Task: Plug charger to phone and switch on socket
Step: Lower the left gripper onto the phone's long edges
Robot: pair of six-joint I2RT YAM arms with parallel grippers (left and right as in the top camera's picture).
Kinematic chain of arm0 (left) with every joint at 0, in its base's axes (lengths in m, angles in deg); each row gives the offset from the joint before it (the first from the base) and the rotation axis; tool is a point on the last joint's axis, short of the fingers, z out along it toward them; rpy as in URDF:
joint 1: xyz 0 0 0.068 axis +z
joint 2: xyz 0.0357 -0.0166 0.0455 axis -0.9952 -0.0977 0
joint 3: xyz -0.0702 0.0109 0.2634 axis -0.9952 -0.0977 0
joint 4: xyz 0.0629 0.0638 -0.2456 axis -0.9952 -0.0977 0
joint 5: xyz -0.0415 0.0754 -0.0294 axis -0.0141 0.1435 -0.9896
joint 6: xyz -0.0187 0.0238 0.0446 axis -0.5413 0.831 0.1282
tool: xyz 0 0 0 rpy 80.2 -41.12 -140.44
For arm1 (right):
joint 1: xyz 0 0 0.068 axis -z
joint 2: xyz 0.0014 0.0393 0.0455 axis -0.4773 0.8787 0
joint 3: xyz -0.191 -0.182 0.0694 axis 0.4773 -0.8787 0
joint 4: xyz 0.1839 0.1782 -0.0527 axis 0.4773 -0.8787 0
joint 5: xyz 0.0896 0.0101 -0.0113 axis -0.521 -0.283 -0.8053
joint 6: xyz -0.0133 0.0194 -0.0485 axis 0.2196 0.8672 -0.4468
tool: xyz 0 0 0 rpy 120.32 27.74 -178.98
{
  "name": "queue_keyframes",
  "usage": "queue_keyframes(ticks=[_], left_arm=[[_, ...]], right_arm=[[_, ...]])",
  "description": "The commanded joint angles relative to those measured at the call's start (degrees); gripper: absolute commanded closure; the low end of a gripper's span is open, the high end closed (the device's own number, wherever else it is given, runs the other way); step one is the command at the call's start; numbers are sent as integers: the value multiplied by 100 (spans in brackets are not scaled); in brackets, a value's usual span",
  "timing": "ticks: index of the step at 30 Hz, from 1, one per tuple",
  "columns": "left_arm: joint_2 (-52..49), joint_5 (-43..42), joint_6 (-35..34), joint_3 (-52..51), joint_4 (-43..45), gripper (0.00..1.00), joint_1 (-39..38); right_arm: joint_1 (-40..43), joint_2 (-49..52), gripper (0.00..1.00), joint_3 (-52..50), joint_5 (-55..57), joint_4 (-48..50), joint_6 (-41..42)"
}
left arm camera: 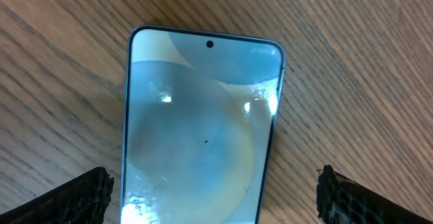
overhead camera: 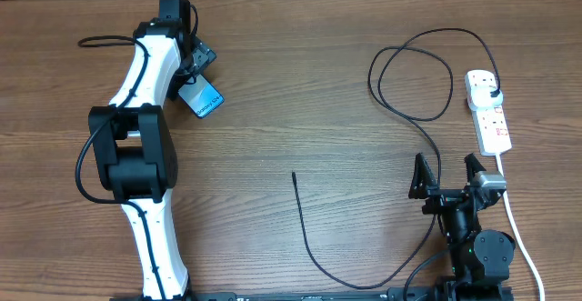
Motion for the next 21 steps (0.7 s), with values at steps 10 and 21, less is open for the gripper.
queue_keyframes(ticks=[10,21], left_arm=[[-74,-214,118,114,35,0,13],[-74,-354,114,114,-70,0,90]], right_arm=[[-2,-61,0,-61,76,33,-20],[-2,-61,0,-61,76,33,-20]])
